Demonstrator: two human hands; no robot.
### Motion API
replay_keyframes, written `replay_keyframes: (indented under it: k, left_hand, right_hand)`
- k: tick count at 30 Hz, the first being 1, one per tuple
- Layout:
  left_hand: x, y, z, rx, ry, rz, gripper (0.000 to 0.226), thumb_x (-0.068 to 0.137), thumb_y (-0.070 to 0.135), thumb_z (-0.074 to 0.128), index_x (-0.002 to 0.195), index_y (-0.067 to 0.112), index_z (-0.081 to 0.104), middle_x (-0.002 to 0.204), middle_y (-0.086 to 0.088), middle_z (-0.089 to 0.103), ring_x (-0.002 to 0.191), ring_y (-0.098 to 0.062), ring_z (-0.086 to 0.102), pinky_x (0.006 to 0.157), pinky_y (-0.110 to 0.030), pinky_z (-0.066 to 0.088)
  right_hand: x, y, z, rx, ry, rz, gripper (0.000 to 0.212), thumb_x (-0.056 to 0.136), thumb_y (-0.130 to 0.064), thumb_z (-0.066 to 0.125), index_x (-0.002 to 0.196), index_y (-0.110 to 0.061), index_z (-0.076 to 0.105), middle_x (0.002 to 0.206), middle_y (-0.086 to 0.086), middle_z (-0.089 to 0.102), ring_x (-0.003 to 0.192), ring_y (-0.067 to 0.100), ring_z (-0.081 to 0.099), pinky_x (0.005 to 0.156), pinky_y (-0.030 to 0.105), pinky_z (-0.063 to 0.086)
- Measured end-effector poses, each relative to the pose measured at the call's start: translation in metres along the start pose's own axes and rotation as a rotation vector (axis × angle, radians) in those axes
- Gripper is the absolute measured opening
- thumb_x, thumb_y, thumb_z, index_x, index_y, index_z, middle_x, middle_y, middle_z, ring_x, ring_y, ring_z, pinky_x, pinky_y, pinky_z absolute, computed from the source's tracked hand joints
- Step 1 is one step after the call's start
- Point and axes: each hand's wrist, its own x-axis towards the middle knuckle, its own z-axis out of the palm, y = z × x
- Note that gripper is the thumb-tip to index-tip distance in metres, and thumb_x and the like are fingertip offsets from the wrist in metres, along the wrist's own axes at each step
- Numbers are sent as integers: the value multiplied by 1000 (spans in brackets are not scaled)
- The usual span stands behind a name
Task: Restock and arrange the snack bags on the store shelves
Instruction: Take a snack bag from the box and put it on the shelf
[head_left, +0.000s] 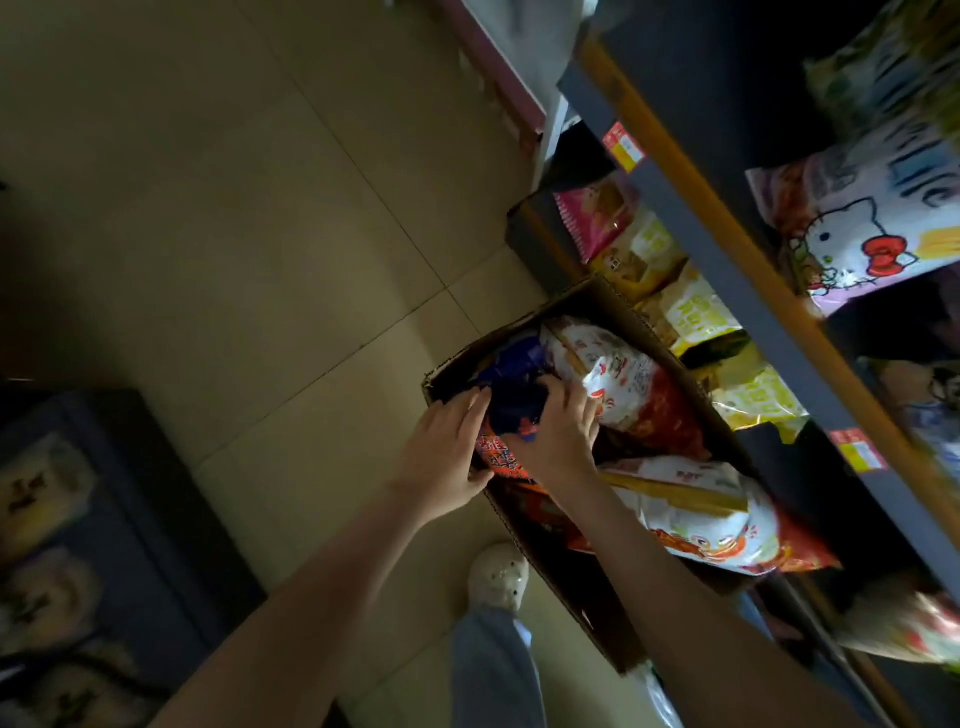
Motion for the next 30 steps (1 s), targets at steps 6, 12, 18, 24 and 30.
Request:
replay_keyframes:
  k: [6,12,18,24,30]
  left_hand:
    - [-17,-3,-15,-99,-21,-25,108,73,46,75,148,19,1,152,-16,27,138,-30,31,115,-46,25]
    - [-41,11,-55,-125,-97,-169,100,82,51,66,152,26,0,159,-13,3,145,-28,10,116,-37,14]
    - [-32,11,-60,68,-153,-106,94,88,48,60,152,24,-4,159,-11,1,146,-25,8,119,-39,12]
    - [-4,-1,-23,71,-184,-1,88,87,43,63,153,27,6,158,-12,8,144,-27,13,117,-40,16]
    - [-8,0,-38,-296,75,-88,99,76,44,75,152,30,13,154,-17,19,140,-30,24,115,-42,26]
  right_hand:
    - [-26,2,-12,164,-56,-101,49,87,-15,64,127,-19,37,127,5,52,114,23,53,87,38,49]
    - [-63,-10,-50,80,30,-164,32,97,-7,45,128,-17,47,126,7,59,110,25,59,78,31,49]
    - [-50,-9,-35,40,-113,-133,67,91,-19,61,147,-16,25,148,7,33,137,24,29,107,43,37]
    - [-24,-6,-15,-132,-9,-123,17,96,-15,50,114,-14,51,108,6,62,98,22,61,76,34,51]
    - [-55,-6,-58,443,145,6,25,94,0,45,108,-10,62,92,-3,63,81,1,57,62,9,41]
